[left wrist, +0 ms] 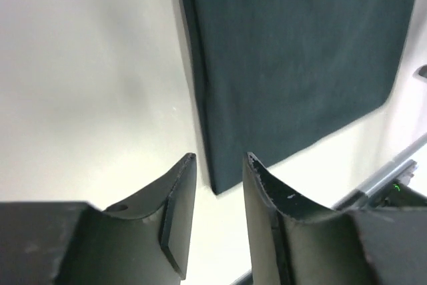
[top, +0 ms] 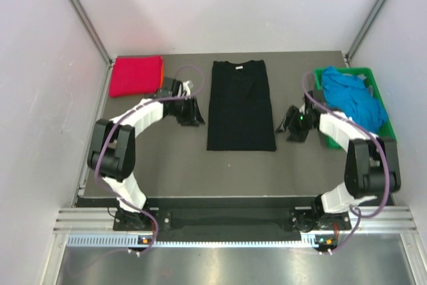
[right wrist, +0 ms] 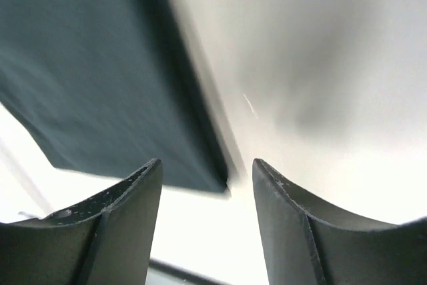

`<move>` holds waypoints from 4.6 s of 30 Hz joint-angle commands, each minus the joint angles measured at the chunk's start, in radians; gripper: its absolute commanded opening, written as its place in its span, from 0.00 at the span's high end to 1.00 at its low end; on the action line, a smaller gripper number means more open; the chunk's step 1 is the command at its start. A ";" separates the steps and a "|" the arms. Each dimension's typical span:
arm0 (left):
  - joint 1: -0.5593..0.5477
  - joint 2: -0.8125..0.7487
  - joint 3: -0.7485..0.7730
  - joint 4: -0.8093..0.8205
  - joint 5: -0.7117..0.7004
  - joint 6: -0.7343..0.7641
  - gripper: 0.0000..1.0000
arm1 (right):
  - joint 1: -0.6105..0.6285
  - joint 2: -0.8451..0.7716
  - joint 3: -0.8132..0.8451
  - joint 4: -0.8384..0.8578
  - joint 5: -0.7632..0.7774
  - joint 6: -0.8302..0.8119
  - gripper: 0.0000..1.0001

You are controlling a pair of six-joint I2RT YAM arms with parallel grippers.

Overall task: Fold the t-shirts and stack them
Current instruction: Fold the tshirt

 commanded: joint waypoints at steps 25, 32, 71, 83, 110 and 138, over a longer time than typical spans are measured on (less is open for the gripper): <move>-0.126 -0.087 -0.376 0.309 0.019 -0.187 0.62 | 0.079 -0.234 -0.486 0.415 0.037 0.444 0.46; -0.141 -0.082 -0.376 0.291 -0.008 -0.178 0.75 | 0.097 -0.231 -0.522 0.432 0.080 0.439 0.67; -0.575 -0.669 -0.333 -0.077 -0.378 -0.339 1.00 | 0.099 -0.964 -0.309 -0.289 0.203 0.116 1.00; -0.424 -0.414 -0.008 -0.105 -0.364 -0.213 1.00 | 0.096 -0.648 -0.024 -0.085 0.236 -0.006 1.00; -0.009 0.337 0.615 0.143 -0.105 -0.102 1.00 | 0.048 0.421 0.778 0.197 -0.054 -0.112 1.00; 0.055 0.242 0.389 0.343 0.103 -0.027 0.71 | -0.004 0.437 0.654 0.150 -0.158 -0.295 0.44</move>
